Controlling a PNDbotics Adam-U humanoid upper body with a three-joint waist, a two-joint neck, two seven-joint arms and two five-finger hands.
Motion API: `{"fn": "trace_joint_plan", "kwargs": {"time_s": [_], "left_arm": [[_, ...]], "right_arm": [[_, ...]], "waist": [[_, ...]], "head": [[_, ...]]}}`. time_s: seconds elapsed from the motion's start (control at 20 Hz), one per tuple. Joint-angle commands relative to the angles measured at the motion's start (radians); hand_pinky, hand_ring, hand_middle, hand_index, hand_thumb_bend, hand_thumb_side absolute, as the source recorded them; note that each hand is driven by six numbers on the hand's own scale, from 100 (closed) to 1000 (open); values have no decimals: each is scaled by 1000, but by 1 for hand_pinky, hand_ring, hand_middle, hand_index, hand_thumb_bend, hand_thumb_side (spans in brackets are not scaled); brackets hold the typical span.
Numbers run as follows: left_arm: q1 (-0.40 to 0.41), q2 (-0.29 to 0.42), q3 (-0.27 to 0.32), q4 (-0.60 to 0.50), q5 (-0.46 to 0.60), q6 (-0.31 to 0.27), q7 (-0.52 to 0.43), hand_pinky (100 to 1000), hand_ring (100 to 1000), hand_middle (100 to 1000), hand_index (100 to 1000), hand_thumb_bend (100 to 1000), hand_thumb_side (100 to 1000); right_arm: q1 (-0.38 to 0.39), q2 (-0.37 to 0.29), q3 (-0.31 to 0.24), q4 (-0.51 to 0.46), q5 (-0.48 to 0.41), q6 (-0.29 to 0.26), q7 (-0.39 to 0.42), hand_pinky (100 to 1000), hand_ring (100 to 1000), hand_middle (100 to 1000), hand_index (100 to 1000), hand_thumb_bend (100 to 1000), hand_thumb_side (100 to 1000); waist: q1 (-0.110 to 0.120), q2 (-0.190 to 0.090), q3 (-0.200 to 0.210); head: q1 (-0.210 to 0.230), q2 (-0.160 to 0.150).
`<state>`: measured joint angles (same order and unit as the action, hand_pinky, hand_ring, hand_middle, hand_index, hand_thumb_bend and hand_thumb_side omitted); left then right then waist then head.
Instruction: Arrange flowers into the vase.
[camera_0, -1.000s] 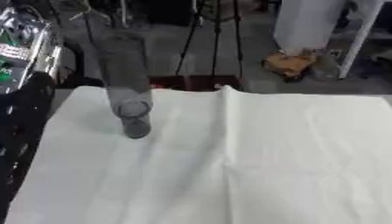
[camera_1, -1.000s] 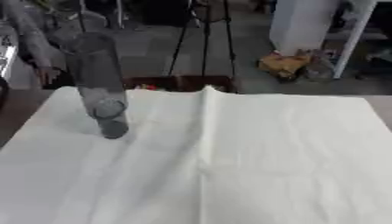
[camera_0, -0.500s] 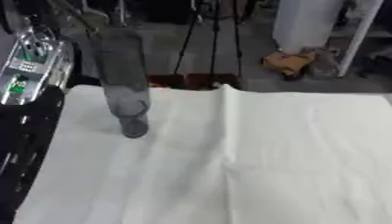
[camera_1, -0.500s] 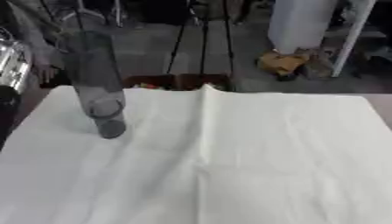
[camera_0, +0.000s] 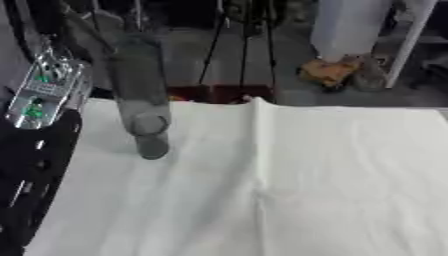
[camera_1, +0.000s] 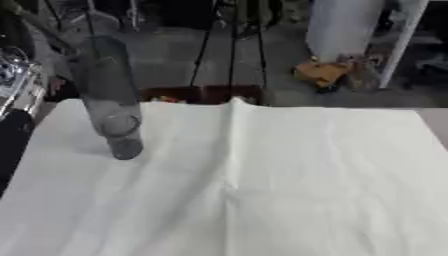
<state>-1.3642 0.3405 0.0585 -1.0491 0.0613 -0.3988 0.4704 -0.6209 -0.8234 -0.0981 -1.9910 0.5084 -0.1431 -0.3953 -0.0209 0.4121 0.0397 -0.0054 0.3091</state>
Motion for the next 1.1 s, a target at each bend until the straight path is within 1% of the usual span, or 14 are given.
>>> {"fn": "trace_joint_plan", "kwargs": {"time_s": [0.05,0.45,0.5,0.6,0.8,1.1], "left_arm": [[-28,10,-3,-13,-4,-1,3,100,100,100,100,100,764],[-28,11,-3,-13,-3,-1,3,100,100,100,100,100,764],[-32,9,-2,-12,0,-5,4,100,100,100,100,100,789],[-41,9,-2,0,5,-14,5,100,100,100,100,100,805],[-63,12,3,49,-24,-18,6,100,100,100,100,100,833],[-85,17,18,109,-68,-17,32,100,100,100,100,100,826]], "right_arm": [[-13,-28,-12,-9,-6,0,-4,841,885,862,905,360,1000],[-12,-28,-13,-9,-6,0,-4,841,885,862,905,362,1000],[-14,-27,-13,-9,-6,0,-4,841,884,860,904,365,1000],[-17,-28,-12,-9,-6,-1,-4,841,884,860,904,365,1000],[-18,-30,-14,-9,-5,-1,-6,840,884,859,903,375,1000],[-21,-32,-15,-9,-5,-3,-6,839,883,858,903,385,1000]], "waist": [[-7,-9,-2],[-6,-8,-2],[-4,-5,-6],[-2,0,-12],[2,5,-18],[12,14,-24]], "head": [[2,-11],[3,-11],[5,-18],[10,-27],[16,-35],[27,-51]]}}
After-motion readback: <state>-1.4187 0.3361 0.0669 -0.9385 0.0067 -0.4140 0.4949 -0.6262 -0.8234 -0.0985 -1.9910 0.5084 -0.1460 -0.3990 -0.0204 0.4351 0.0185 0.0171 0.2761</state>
